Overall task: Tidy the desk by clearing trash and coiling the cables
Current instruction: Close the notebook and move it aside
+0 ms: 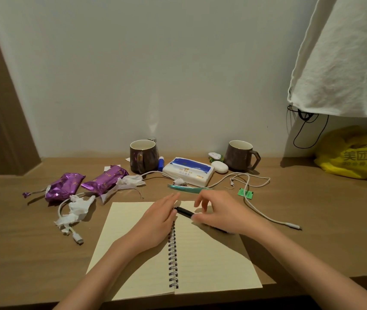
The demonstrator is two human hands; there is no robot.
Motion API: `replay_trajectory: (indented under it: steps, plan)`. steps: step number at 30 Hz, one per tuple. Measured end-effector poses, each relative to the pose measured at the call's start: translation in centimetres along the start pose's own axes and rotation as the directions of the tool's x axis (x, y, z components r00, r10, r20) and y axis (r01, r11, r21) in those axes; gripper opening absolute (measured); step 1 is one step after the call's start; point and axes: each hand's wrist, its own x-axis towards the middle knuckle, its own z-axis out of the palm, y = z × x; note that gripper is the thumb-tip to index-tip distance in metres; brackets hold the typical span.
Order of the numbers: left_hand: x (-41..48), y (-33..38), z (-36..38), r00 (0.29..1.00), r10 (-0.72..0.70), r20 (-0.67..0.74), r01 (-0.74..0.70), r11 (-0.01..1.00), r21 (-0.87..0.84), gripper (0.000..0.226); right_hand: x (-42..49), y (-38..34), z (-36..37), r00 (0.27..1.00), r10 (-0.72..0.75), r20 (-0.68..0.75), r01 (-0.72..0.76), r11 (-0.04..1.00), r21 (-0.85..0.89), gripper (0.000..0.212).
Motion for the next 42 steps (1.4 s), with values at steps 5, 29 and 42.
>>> replay_trajectory:
  steps: [5,29,42]
  plan:
    - [1.1,0.3,-0.7,0.998,-0.058,0.028,0.057,0.997,0.058,0.052,-1.0,0.1,1.0,0.998,-0.03,-0.058,0.024,0.995,-0.095,0.019]
    - [5.1,1.7,2.3,0.983,0.076,-0.165,-0.05,0.987,0.155,0.038,-1.2,4.6,-2.7,0.932,0.328,-0.152,-0.206,0.827,0.523,0.018]
    - [5.7,2.0,2.3,0.947,0.011,-0.322,-0.036,0.997,-0.071,0.014,1.7,2.0,1.5,0.846,0.291,-0.447,-0.192,0.948,0.255,0.019]
